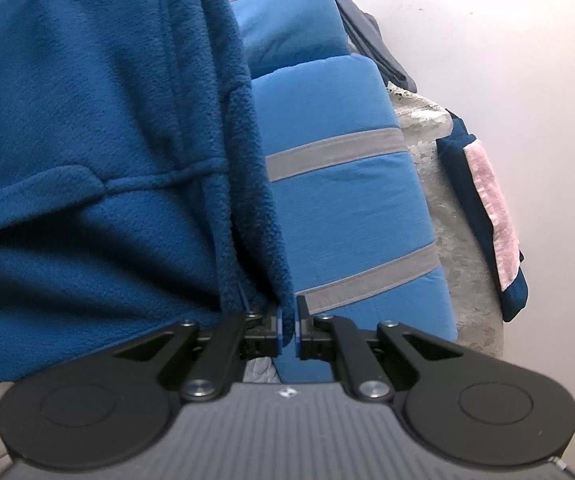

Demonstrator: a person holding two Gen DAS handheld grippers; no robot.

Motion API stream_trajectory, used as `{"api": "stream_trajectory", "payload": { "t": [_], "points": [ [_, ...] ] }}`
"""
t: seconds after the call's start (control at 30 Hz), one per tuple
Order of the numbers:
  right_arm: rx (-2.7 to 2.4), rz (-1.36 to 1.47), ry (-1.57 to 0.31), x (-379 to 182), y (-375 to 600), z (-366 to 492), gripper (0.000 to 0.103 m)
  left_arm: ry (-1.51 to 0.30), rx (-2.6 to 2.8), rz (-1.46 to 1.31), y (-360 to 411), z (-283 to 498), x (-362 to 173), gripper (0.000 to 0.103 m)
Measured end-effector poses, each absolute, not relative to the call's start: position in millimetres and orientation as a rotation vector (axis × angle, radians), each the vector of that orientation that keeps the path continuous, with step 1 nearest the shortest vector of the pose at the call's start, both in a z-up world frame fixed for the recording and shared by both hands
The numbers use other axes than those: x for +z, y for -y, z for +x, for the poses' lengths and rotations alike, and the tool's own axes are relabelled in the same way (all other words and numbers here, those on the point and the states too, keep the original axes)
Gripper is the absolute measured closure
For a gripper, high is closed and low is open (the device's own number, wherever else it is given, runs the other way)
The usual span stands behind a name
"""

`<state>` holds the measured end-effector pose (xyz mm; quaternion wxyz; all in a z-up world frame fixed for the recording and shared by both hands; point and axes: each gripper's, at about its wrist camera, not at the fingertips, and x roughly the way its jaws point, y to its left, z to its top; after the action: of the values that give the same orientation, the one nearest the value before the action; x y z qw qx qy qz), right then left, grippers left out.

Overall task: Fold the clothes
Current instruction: 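Carry the raised fleece edge with both tools over the hoodie toward the pillows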

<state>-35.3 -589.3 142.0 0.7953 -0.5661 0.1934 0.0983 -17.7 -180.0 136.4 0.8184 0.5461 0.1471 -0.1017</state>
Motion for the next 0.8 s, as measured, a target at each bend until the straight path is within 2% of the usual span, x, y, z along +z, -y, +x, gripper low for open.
{"api": "stream_trajectory", "payload": {
  "t": [0.4,0.8],
  "points": [
    [0.209,-1.236,-0.439,138.6,586.2,-8.4,0.096,-0.367,-0.181,1.131,188.3,6.4,132.6,0.093],
    [0.217,-1.261,-0.470,117.3,583.2,24.0,0.096,-0.420,-0.157,1.157,197.2,35.6,103.5,0.093]
  ]
}}
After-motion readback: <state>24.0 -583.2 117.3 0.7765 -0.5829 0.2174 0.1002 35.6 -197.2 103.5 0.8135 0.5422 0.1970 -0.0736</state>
